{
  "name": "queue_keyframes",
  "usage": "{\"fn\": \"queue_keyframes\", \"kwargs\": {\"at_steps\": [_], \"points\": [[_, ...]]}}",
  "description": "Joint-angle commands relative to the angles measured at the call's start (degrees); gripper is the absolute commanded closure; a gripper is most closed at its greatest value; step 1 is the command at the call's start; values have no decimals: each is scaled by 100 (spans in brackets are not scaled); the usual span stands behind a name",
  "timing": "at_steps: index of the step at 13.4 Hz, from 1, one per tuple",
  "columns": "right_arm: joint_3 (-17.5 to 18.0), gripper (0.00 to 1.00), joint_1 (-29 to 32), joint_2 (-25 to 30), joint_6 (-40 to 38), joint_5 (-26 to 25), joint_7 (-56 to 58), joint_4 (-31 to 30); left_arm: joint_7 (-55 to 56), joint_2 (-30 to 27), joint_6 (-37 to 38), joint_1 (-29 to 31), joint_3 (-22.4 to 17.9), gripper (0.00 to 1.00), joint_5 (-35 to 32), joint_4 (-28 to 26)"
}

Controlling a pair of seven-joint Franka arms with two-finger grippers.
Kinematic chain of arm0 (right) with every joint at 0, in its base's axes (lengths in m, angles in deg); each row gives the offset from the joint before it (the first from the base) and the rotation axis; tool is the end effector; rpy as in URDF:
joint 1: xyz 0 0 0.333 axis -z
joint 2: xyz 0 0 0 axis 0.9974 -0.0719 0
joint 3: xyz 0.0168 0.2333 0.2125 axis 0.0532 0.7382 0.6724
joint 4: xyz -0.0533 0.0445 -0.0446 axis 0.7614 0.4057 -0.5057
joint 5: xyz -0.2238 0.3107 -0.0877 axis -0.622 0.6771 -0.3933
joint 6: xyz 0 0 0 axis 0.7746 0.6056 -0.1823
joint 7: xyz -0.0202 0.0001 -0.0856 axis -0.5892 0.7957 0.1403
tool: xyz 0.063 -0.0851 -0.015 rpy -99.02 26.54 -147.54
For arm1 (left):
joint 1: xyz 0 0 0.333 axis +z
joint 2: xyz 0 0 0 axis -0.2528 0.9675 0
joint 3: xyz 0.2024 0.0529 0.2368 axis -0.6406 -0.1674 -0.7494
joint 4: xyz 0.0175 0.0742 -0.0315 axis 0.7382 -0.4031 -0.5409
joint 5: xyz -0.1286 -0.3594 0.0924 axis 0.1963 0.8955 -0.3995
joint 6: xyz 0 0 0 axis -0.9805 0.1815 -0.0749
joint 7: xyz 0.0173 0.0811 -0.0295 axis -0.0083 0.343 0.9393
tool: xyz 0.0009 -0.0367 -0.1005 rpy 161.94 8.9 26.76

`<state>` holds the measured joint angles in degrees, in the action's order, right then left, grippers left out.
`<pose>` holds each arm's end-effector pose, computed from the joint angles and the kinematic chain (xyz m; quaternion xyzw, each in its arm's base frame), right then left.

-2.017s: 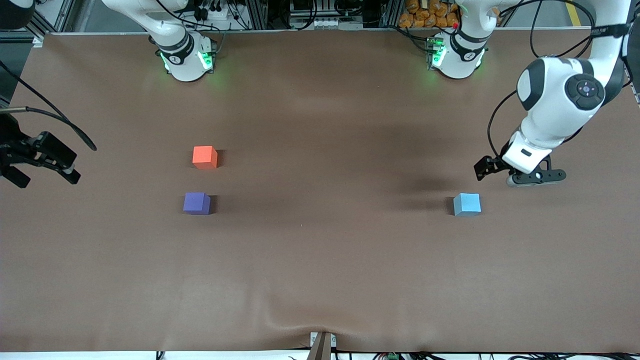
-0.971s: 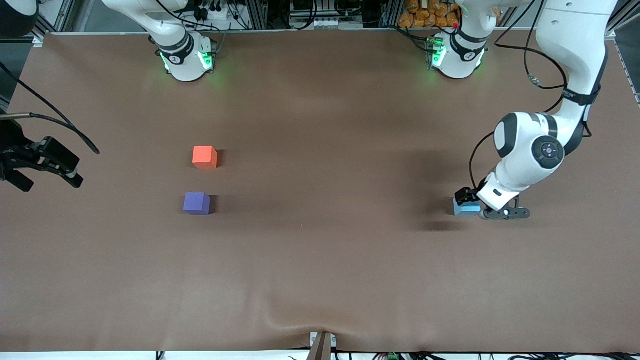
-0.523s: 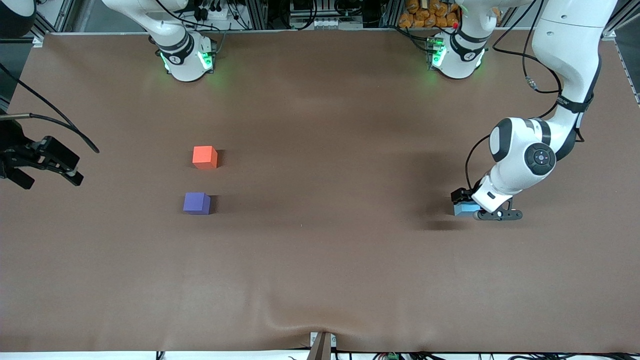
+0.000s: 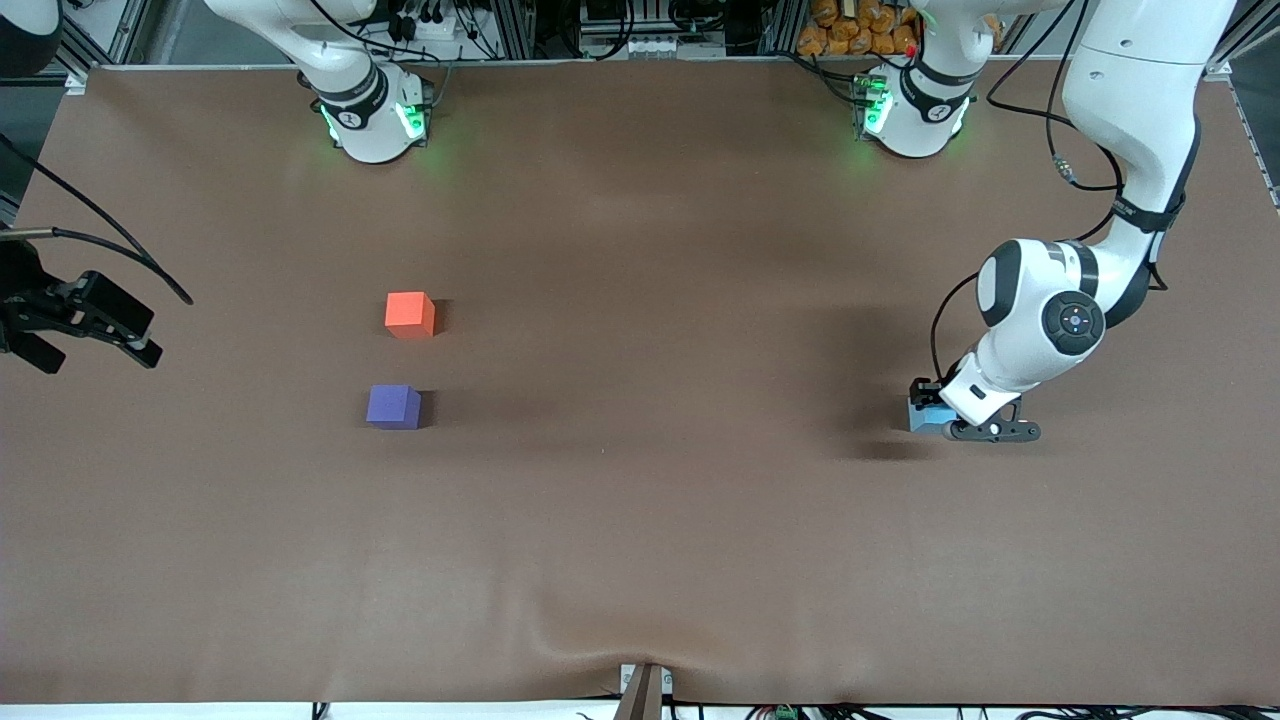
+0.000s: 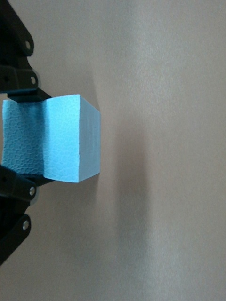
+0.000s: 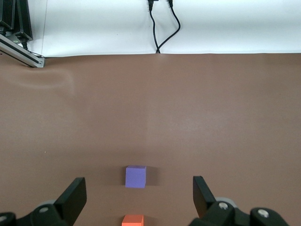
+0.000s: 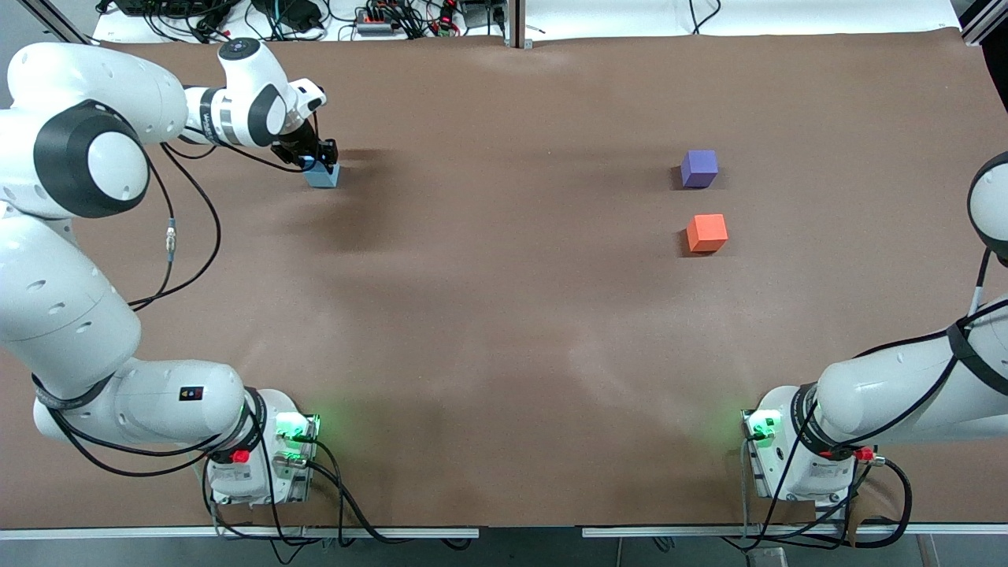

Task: Place blue block between orange and purple blocks
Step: 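Carry the light-blue block with the left gripper toward the table middle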

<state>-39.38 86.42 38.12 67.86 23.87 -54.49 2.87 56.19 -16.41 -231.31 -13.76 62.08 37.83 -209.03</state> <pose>0.6208 0.0333 0.6648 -0.9916 -0.0089 -0.1258 0.0278 0.5787 -0.0654 0.2097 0.9997 -0.0227 -0.0002 0.0120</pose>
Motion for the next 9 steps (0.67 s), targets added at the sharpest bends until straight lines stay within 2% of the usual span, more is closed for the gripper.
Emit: {"fn": "queue_keyframes", "kwargs": {"at_steps": [1,2,6,9], "points": [[50,0,95,13,-94,26,60,75,-42,-78,20,-281,27,100,-67,113],[59,0,95,13,-94,26,60,75,-33,-105,168,-412,27,100,-67,235],[68,0,86,13,-155,35,60,75,247,-79,1406,-1027,44,100,12,1279],[85,0,77,22,-427,52,60,84,740,96,1742,-1555,53,100,21,1895]]}}
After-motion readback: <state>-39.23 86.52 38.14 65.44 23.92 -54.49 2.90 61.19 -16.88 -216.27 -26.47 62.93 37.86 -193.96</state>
